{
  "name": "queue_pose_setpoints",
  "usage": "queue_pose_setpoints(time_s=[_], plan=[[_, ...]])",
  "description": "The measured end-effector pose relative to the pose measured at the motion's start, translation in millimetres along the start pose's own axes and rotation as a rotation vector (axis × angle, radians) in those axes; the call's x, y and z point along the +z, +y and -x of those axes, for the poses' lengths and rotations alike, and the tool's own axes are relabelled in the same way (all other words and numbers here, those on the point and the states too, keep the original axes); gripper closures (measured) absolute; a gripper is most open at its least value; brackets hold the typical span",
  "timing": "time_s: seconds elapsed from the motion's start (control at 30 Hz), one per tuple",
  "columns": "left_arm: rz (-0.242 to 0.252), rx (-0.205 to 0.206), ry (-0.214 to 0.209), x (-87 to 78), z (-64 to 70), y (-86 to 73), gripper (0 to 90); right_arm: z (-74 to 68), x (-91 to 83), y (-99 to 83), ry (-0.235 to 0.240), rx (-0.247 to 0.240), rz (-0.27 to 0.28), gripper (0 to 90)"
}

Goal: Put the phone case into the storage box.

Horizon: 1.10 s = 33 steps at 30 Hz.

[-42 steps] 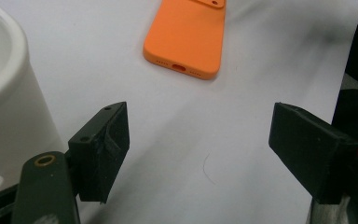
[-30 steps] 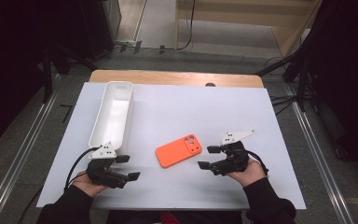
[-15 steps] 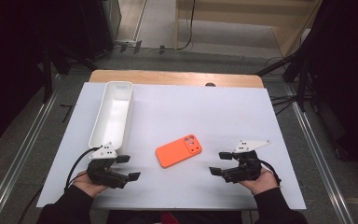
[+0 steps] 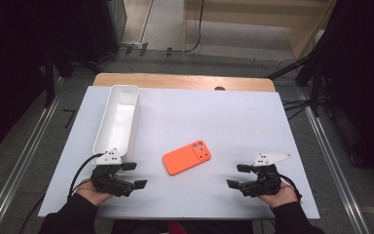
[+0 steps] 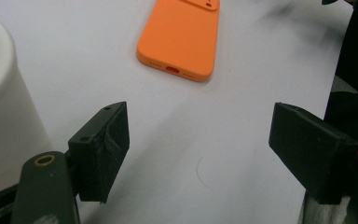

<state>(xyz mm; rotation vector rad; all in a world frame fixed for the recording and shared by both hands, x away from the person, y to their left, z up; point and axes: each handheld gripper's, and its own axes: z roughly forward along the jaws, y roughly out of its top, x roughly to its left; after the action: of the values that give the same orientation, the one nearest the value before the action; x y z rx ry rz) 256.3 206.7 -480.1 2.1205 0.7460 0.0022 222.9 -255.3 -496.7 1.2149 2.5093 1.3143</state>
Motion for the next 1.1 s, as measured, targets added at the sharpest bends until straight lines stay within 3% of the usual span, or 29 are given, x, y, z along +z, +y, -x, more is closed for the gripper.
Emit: queue_pose_setpoints(time_s=[0.5, 0.6, 0.8, 1.1], plan=[[-0.019, 0.014, -0.022, -2.7, 2.6, 7.1, 20.0, 3.1, 0.5, 0.0, 0.011, 0.021, 0.002, 22.5], [-0.022, 0.009, -0.034, -3.4, 5.1, 11.1, 16.3, 3.2, 0.6, -0.1, 0.011, 0.029, 0.003, 22.5], [-0.029, 0.042, -0.048, 0.4, 12.2, 21.5, 13.8, 3.1, 0.4, 0.2, 0.016, 0.027, 0.006, 22.6], [-0.039, 0.052, -0.087, 8.1, 14.4, 36.1, 13.9, 3.2, 0.7, 0.5, 0.015, 0.039, -0.002, 22.4]])
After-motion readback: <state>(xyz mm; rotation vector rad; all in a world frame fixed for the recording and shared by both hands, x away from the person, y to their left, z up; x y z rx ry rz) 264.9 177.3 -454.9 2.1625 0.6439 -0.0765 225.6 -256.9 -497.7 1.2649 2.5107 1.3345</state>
